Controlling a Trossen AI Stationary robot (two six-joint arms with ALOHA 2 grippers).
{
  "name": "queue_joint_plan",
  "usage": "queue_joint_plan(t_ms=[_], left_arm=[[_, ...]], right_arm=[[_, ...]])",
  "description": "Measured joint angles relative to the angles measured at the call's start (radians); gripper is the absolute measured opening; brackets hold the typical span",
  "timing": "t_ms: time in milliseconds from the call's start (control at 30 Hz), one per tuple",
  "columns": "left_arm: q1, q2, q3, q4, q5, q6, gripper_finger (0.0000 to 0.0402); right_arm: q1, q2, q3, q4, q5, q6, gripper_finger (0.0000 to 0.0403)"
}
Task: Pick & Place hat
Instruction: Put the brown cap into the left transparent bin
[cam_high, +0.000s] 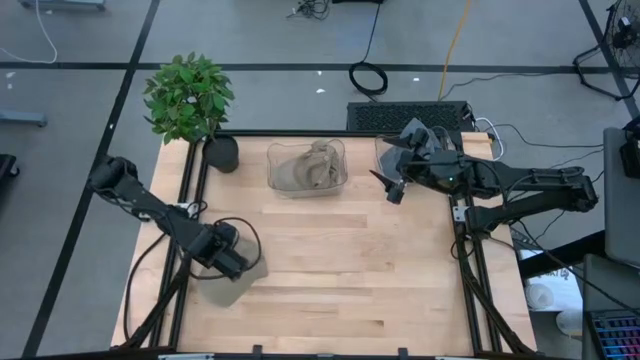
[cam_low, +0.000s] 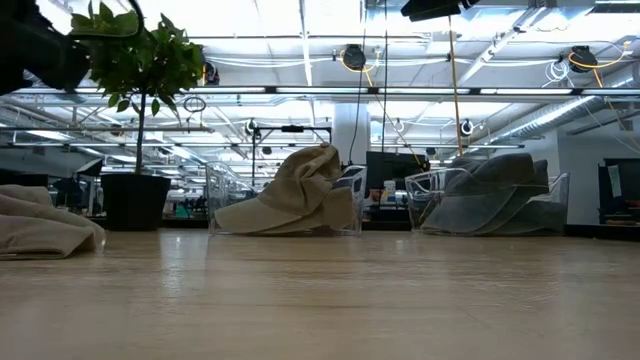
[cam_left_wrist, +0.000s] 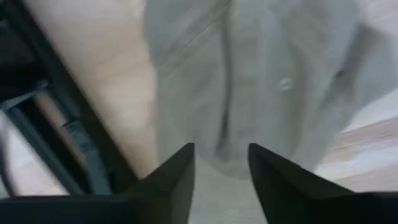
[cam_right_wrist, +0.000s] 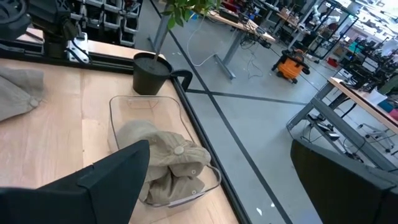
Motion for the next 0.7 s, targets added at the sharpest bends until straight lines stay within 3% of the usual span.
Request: queue_joint_plan(t_ms=[200,333,467,700], left_arm=[[0.012,0.000,0.000,0.083,-0.028,0.027,0.0245],[0.012,0.006,-0.008,0.084,-0.041,0.029,0.0279],[0.012,0.007,-0.056,0.131,-0.048,0.029,0.0285],[0.012,0.008,-0.173,0.306,-0.048,0.036,0.0261]], right_arm=[[0.000,0.000,0.000,0.000,0.000,-0.005,0.0380],[0.000,0.000,0.000,-0.003,0.000,-0.006,0.0380],[0.000,0.000,0.000,-0.008,0.000,-0.006,0.0380],[0.000,0.000,0.000,-0.006,0.000,-0.006,0.0380]])
